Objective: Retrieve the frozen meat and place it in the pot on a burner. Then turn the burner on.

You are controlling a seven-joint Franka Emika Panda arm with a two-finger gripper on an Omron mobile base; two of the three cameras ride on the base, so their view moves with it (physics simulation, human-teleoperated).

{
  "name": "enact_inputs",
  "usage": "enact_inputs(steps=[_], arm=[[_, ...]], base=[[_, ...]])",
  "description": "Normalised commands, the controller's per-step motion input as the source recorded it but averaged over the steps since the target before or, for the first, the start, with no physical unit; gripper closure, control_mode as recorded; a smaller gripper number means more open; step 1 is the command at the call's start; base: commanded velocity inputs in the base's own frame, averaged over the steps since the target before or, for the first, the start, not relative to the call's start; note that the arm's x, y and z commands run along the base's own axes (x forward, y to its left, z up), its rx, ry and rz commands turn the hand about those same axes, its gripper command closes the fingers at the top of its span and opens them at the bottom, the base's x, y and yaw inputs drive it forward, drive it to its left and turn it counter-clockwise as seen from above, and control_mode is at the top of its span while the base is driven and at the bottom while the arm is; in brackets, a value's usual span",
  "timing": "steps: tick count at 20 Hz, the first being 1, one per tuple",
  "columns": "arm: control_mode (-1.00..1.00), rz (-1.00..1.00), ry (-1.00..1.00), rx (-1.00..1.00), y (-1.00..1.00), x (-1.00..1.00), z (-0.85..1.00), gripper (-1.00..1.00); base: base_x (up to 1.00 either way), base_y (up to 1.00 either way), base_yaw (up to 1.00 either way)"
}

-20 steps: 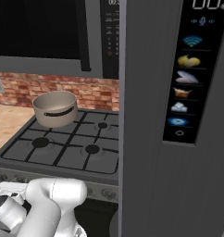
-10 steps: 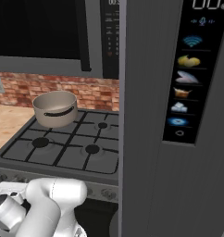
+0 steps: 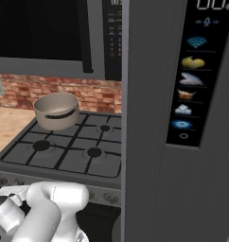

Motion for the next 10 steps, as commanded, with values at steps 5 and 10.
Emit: enact_inputs(steps=[5, 10], arm=[[-1.0, 0.0, 0.0, -0.22, 0.0, 0.0, -0.02, 1.0], [-1.0, 0.0, 0.0, -0.24, 0.0, 0.0, -0.1, 1.0]], base=[[0.0, 0.0, 0.0], [0.0, 0.0, 0.0]])
